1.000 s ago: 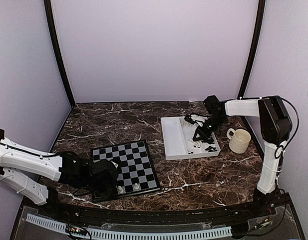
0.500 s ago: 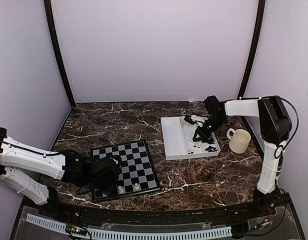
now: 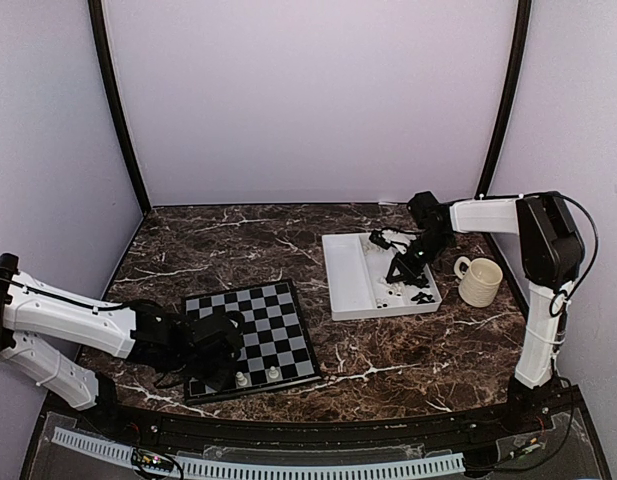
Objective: Set up the chess pieces on the board
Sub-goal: Place the rook at c2, then pass from the right arm to the left, then pass from the left arm to the right
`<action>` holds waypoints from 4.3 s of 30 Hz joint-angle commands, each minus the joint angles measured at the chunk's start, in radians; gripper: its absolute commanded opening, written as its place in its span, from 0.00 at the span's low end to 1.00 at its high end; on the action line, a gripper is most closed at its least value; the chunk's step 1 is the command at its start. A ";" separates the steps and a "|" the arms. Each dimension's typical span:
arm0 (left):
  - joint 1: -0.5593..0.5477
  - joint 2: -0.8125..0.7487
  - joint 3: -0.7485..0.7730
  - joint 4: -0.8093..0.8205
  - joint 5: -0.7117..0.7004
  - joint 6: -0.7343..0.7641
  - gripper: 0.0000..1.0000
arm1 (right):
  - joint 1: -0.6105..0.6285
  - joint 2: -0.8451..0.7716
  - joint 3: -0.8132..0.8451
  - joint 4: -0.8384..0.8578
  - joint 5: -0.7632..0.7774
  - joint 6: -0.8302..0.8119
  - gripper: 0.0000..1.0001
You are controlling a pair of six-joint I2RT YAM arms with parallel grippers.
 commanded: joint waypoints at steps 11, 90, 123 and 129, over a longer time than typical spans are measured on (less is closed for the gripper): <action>0.022 -0.227 0.199 -0.213 -0.121 0.072 0.49 | 0.002 -0.067 0.027 -0.047 -0.018 0.006 0.03; 0.358 0.537 0.467 1.480 0.885 -0.495 0.11 | 0.130 -0.486 -0.006 0.000 -0.389 0.084 0.39; 0.329 0.593 0.503 1.666 0.878 -0.632 0.11 | 0.165 -0.408 0.066 0.050 -0.514 0.177 0.22; 0.328 0.598 0.514 1.662 0.879 -0.637 0.11 | 0.167 -0.420 0.068 0.044 -0.521 0.175 0.12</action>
